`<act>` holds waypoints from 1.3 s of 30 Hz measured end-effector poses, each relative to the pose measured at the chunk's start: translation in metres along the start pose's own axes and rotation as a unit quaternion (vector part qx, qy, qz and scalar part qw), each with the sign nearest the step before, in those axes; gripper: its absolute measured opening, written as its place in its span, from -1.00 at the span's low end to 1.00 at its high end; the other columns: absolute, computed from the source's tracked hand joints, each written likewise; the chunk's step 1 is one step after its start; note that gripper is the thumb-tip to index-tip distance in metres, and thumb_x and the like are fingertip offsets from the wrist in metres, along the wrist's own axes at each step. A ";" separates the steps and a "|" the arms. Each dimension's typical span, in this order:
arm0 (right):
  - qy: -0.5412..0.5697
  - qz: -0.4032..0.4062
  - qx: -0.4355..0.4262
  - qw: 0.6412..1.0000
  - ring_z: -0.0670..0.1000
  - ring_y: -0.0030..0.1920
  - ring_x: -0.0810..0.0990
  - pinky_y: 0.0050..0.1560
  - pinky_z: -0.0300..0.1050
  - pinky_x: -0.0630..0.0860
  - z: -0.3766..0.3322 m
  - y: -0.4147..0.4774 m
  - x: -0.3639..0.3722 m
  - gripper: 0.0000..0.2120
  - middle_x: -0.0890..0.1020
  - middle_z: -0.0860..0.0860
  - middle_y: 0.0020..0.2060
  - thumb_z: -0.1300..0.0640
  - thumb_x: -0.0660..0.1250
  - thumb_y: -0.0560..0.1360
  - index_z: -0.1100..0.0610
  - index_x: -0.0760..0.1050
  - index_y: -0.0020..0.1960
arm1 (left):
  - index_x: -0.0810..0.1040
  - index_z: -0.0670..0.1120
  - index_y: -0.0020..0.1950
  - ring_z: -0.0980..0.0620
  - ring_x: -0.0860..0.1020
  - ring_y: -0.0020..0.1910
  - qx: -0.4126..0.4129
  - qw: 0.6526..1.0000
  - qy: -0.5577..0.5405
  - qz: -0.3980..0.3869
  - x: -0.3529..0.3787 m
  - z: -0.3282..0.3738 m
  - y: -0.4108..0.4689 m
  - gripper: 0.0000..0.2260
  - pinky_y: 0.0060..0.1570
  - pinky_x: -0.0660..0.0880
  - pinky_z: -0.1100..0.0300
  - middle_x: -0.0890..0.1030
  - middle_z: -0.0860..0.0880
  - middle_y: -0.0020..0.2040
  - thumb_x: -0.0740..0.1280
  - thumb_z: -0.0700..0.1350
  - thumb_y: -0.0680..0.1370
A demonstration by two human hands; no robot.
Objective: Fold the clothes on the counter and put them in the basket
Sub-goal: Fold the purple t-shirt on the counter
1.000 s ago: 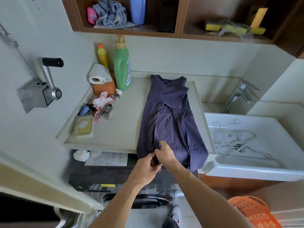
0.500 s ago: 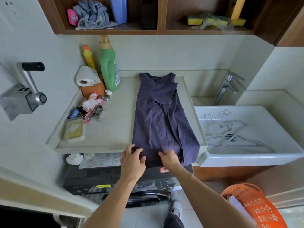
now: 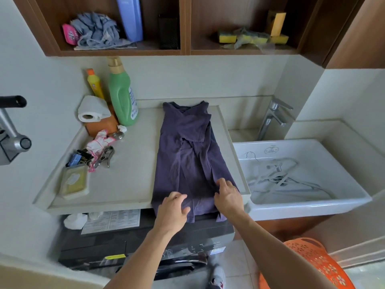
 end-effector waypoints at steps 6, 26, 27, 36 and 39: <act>0.202 0.049 -0.036 0.977 0.01 -0.19 0.59 -0.09 -0.12 0.52 -0.001 0.009 -0.011 -0.77 0.64 -0.02 -0.16 0.26 0.30 0.44 0.08 0.56 0.06 | 0.55 -0.03 0.32 0.16 0.62 0.02 -0.082 0.964 -0.251 -0.015 0.001 0.024 0.023 -0.71 0.14 0.52 0.21 0.65 0.13 0.07 0.35 -0.11 0.58; 0.048 -0.093 -0.112 0.988 0.08 0.18 0.53 0.19 -0.03 0.49 -0.022 0.113 -0.015 -0.59 0.32 0.01 0.30 0.04 0.32 0.55 -0.01 0.39 0.38 | 0.49 0.01 0.31 0.10 0.61 -0.13 -0.092 0.986 -0.101 0.094 -0.032 -0.009 0.097 -0.66 0.02 0.55 0.12 0.43 0.07 0.24 0.38 -0.22 0.55; 0.059 -0.080 -0.118 0.988 0.09 0.18 0.54 0.19 -0.01 0.50 -0.026 0.122 -0.015 -0.58 0.29 0.01 0.33 0.05 0.32 0.55 0.00 0.37 0.40 | 0.47 0.01 0.35 0.04 0.62 -0.07 -0.093 0.987 -0.081 0.098 -0.032 -0.013 0.102 -0.62 0.06 0.55 0.09 0.40 0.06 0.28 0.38 -0.21 0.55; -0.018 -0.058 -0.195 0.979 0.14 0.55 0.04 0.49 0.09 0.17 -0.067 0.224 -0.012 -0.54 0.05 0.01 0.58 -0.01 0.18 0.62 -0.05 0.24 0.50 | 0.46 0.08 0.40 0.03 0.59 0.06 -0.156 0.980 0.064 0.102 -0.031 -0.028 0.153 -0.65 -0.06 0.55 0.12 0.43 0.08 0.23 0.24 0.10 0.62; -0.021 -0.060 -0.176 0.982 0.11 0.60 -0.14 0.56 0.10 -0.01 -0.080 0.255 -0.009 -0.49 -0.09 0.01 0.61 -0.04 0.09 0.66 -0.03 0.10 0.58 | 0.49 0.04 0.37 0.00 0.57 0.11 -0.137 0.979 0.084 0.124 -0.039 -0.029 0.180 -0.65 0.01 0.55 0.11 0.46 0.04 0.22 0.25 0.10 0.61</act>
Point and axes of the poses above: each hand's wrist, its own y-axis towards the middle knuckle, its own x-axis out of the palm, z = x × y, the point moved 4 cm from there along y, towards the middle knuckle
